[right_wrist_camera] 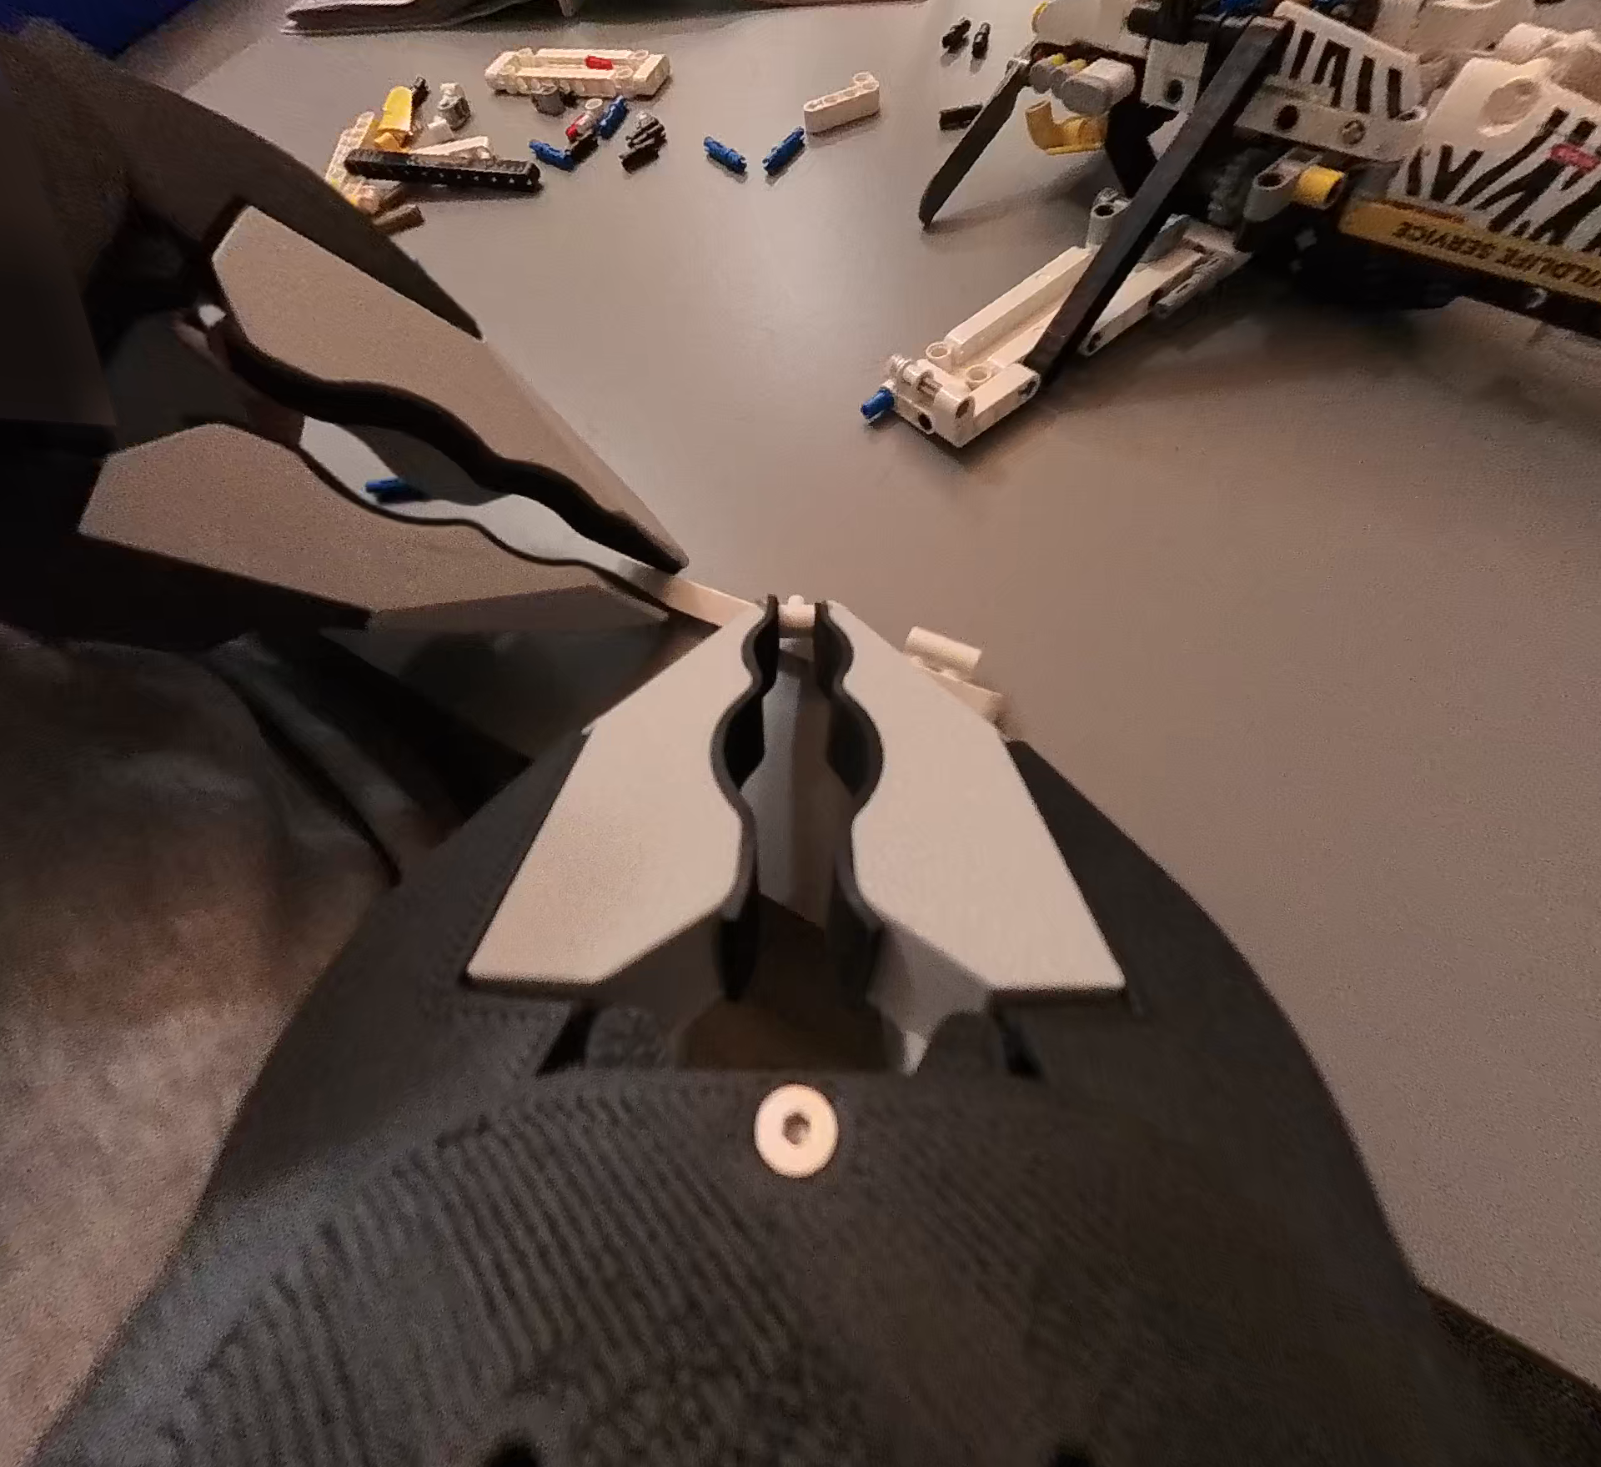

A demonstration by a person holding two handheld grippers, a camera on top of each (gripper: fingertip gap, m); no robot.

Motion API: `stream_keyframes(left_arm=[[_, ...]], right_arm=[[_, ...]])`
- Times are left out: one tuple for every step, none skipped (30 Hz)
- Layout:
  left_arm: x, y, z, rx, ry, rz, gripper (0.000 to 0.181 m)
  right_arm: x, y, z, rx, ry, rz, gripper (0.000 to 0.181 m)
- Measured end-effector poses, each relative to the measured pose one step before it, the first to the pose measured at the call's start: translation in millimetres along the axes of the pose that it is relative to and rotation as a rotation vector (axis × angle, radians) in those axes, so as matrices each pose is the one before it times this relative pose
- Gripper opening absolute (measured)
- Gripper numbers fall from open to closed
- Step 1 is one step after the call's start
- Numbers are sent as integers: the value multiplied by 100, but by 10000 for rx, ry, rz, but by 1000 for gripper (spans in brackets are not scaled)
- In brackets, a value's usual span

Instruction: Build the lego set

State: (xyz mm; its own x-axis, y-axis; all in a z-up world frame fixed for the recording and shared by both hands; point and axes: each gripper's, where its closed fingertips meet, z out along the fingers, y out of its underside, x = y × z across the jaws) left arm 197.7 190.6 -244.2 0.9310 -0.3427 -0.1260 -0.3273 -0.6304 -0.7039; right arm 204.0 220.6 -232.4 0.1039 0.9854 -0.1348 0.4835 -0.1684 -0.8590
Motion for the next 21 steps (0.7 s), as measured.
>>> stream_keyframes(left_arm=[[140,-2,-73,96,209,-293,7],[137,33,-65,80,178,-244,7],[111,78,-18,45,113,-162,7],[-6,14,-38,67,-32,-46,7],[-40,47,-48,-35,-173,172,7],[-115,45,-34,-95,-342,389,7],[-107,52,1,-128,-401,536,7],[18,21,19,-85,-351,569,7],[19,10,15,-62,-318,453,7],[-16,16,23,-58,-246,254,7],[7,7,-4,-29,-102,84,7],[17,-8,-14,10,28,-93,7],[3,10,-30,22,100,-224,8],[-65,52,-19,4,69,-252,8],[-54,43,-40,6,63,-216,8],[9,34,-36,-1,61,-148,8],[37,40,-54,-8,55,-92,8],[54,49,-65,-14,63,-84,8],[34,35,-58,-22,58,-142,8],[56,26,-67,-18,97,-172,8],[86,27,-64,8,145,-188,8]], right_arm=[[-72,83,-115,2,25,-26,6],[-43,96,-104,-20,28,-38,6],[-45,118,-94,-37,29,-33,6],[-39,139,-68,-70,12,1,6],[-89,106,-77,-59,-27,50,7],[-136,35,-88,-56,-58,85,6],[-133,45,-75,-118,-37,71,6],[-75,43,-78,-165,23,15,6],[-2,19,-72,-175,83,-50,6],[13,-21,-85,-144,110,-102,6],[-17,-27,-62,-99,109,-130,6],[-41,0,-48,-64,93,-123,6],[-97,45,-11,-27,50,-92,6],[-147,70,17,10,-6,-46,6],[-178,65,17,35,-42,21,6],[-168,61,13,38,-47,69,6],[-115,41,-17,28,-23,49,6],[-89,31,-45,27,5,-5,6],[-103,27,-26,38,18,-43,6],[-121,37,-38,53,24,-83,6],[-132,57,-46,70,46,-161,6]])
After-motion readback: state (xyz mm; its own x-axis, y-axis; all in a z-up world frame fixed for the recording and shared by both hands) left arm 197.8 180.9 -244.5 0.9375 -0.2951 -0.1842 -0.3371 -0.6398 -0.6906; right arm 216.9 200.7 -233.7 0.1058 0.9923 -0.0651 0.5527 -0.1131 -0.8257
